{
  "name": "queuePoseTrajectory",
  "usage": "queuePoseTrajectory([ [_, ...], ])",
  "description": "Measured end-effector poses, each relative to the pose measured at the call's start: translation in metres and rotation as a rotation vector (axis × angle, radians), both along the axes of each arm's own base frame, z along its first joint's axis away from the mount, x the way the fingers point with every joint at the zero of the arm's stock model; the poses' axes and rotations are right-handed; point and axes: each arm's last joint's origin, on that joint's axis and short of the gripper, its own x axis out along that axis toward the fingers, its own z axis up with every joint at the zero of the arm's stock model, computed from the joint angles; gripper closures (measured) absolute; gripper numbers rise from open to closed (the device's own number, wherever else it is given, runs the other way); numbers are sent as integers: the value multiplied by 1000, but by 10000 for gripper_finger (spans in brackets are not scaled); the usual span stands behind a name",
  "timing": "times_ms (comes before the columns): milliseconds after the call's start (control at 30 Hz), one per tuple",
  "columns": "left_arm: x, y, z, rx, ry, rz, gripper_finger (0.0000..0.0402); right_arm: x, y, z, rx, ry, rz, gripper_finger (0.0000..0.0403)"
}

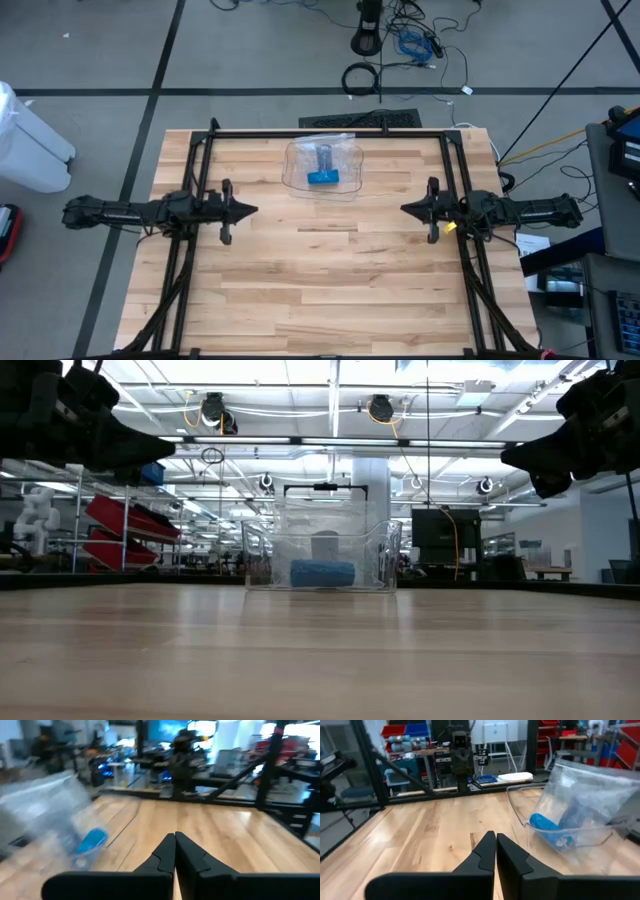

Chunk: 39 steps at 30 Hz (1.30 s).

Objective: Roll bandage
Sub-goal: Return to Home Position

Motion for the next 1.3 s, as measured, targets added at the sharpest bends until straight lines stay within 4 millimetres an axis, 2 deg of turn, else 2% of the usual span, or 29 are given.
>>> queuePoseTrajectory([
  [133,-2,-3,4,49,-48,-91,390,0,1,1,-66,-2,20,403],
  [467,-14,-3,4,26,-66,-85,398,1,1,-1,-51,-18,26,403],
  [800,-14,-3,0,15,-26,-89,399,2,1,-3,-19,-49,41,403],
  [1300,-11,-3,-4,18,24,-92,401,4,1,-5,-69,-16,37,403],
])
